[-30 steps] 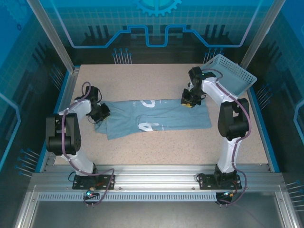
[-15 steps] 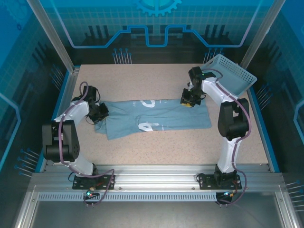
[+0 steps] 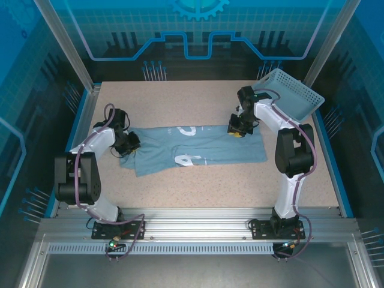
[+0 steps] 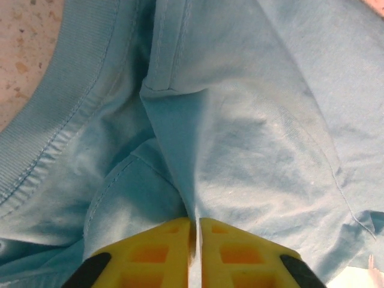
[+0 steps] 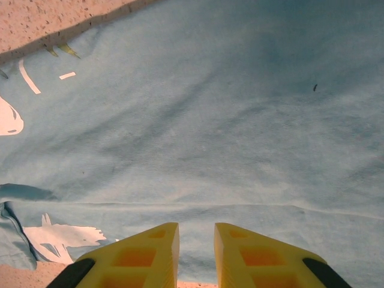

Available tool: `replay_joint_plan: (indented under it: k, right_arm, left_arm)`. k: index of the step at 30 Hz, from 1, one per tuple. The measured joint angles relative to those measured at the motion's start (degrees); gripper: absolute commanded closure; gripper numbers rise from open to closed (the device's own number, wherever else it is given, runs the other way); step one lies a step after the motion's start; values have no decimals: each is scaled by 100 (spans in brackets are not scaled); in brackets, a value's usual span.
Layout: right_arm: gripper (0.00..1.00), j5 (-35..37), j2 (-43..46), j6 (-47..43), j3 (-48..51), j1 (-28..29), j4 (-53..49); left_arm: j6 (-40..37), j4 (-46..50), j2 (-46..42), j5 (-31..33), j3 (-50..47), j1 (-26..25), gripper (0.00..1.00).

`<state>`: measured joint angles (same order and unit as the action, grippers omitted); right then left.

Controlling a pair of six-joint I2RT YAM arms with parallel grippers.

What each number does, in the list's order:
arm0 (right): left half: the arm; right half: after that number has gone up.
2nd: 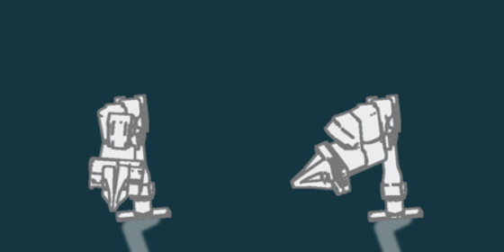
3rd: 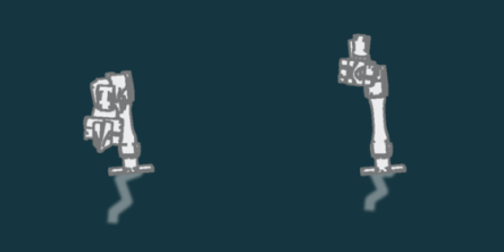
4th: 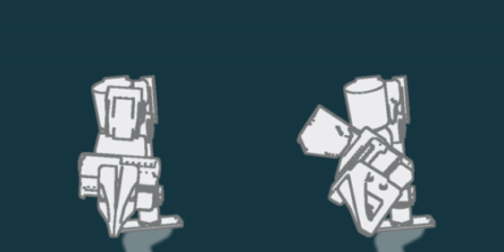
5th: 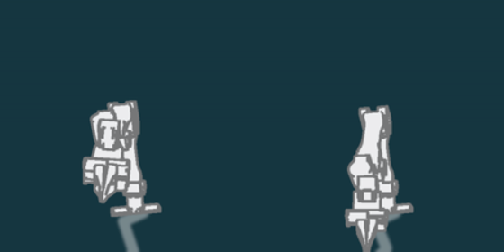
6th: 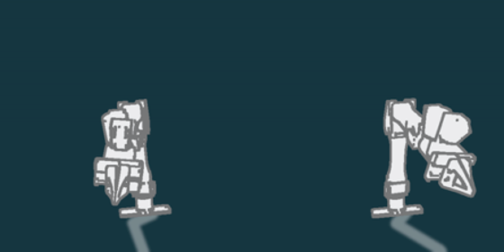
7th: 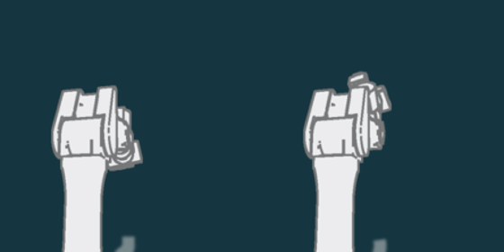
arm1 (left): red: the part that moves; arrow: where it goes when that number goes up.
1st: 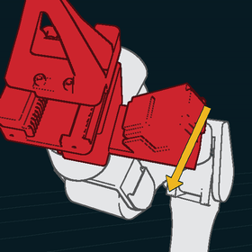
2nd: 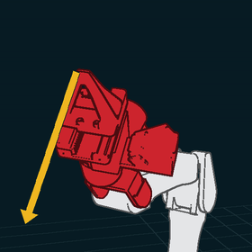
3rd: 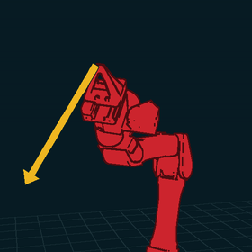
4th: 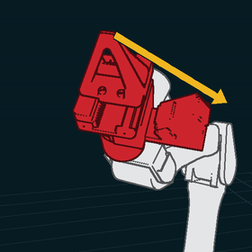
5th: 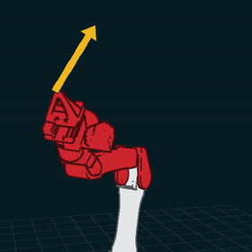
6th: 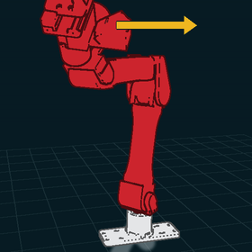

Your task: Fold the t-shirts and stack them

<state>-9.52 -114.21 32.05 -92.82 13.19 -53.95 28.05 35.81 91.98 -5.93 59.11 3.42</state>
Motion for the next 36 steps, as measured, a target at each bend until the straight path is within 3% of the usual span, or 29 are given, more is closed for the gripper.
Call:
replay_joint_plan:
  k: [1, 8, 17, 21, 30, 36]
  right_arm:
    - [77, 2, 0, 0, 17, 0, 7]
    - [77, 2, 0, 0, 26, 0, 4]
    - [77, 2, 0, 0, 26, 0, 7]
    - [77, 2, 0, 0, 20, 0, 2]
    - [78, -24, 2, -4, -61, 0, 28]
    - [76, -472, 603, -20, 466, 0, 813]
  left_arm:
    - [0, 0, 7, 13, 4, -11, 100]
    - [9, 168, -11, 74, 7, -31, 100]
    - [529, 481, -988, 94, -479, -175, 100]
    - [662, 621, -955, 101, -450, -173, 100]
    - [789, 1067, -92, 271, 863, -173, 100]
    - [667, 1554, 605, 426, 1917, -173, 100]
